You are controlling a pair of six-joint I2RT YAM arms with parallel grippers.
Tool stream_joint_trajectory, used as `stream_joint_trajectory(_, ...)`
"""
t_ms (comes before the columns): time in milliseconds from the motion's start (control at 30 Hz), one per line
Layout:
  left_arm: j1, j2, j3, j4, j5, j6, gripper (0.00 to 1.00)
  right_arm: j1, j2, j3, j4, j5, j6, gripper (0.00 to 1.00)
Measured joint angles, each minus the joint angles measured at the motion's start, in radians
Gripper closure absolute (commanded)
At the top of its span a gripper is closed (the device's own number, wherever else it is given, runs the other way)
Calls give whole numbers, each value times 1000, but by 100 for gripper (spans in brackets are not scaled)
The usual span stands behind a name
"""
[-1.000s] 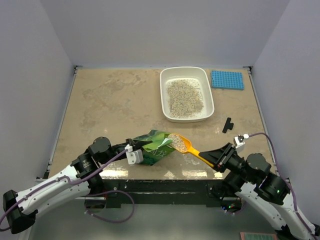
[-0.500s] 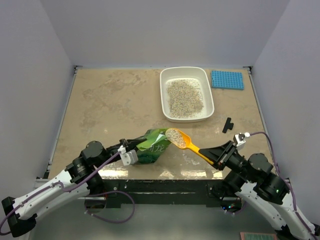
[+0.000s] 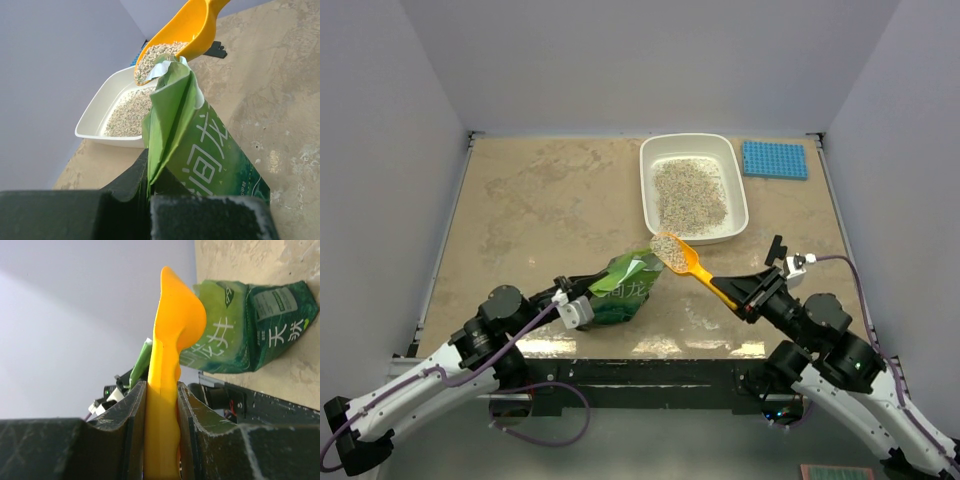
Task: Fill the litter box with clean litter
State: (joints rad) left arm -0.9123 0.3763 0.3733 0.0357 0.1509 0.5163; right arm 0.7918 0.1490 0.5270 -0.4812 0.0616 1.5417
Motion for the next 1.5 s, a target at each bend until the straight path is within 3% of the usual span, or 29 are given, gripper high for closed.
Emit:
stream_joint_trajectory(367, 0, -3, -12, 19, -2, -1, 100, 0, 86, 0, 110, 192, 4, 100)
stream_joint_trajectory(767, 0, -10, -34, 57, 6, -12, 100, 0, 269, -214, 456, 442, 94, 100)
stream_joint_trajectory(900, 0, -19, -45, 68, 6, -21, 100, 0, 396, -286, 598, 539, 134, 100)
stream_joint_trajectory(1133, 0, -21, -45, 69, 6, -26, 100, -52, 759, -278, 836, 602, 125, 100)
stream_joint_trajectory(1267, 0, -21, -45, 69, 5, -26, 100, -93, 917, -175, 825, 599, -8, 100)
stream_joint_trajectory(1500, 0, -21, -45, 68, -5, -25, 100, -138, 1169, 286, 638, 597, -520, 100)
